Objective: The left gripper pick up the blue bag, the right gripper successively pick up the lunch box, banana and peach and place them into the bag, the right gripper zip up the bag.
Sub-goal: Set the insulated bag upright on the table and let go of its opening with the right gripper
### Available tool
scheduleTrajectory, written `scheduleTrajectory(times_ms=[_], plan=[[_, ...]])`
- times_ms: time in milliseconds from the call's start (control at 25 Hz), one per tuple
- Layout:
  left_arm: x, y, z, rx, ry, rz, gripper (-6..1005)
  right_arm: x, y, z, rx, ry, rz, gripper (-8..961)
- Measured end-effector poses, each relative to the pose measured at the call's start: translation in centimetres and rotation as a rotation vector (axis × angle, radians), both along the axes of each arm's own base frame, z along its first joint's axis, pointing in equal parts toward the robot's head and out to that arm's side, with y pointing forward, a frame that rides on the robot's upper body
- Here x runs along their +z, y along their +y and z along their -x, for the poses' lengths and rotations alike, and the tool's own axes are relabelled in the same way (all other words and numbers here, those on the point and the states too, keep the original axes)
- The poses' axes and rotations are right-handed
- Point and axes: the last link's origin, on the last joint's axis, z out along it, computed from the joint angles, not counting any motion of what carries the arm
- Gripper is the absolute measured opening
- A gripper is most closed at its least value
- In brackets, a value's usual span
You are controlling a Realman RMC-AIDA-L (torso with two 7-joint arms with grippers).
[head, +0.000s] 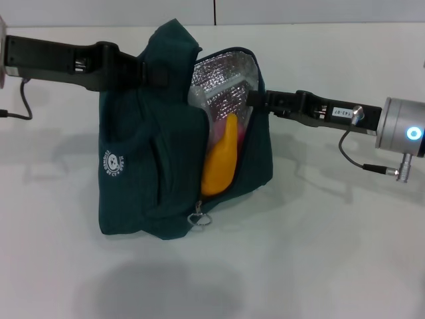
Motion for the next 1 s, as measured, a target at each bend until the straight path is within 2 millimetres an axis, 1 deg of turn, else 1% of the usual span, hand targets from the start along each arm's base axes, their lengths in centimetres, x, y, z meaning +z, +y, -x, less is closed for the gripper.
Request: scheduleTrajectory(times_ms=[280, 520, 640, 800, 880, 1000], plan=[[0.0, 0.0, 0.0, -0.001, 0.002, 0.001, 82, 0.1, -0.1, 0.1, 0.011, 0.010, -0.006, 258], [0.0, 0.1, -0.1, -0.003, 0.002, 0.001, 82, 0.4, -0.2, 0.4, 0.048, 0.029, -0.030, 165], [0.0, 0.1, -0.2, 0.000, 0.002, 0.003, 83, 0.9, -0.5, 0.4, 0.060, 0.069, -0.048, 119], [0.4, 0.1, -0.6, 0.005, -0.007, 0.027, 83, 3.3, -1.3, 1.0, 0.153, 0.175, -0.117, 68], [0.8, 0.0, -1.1, -0.003, -0.025, 0.044, 84, 5.1, -1.9, 1.1, 0.205, 0.226, -0.153, 48], [1.3, 0.3, -2.3, -0.013, -0.046, 0.069, 84, 7.8, -2.9, 0.7, 0.249, 0.295, -0.201, 36]])
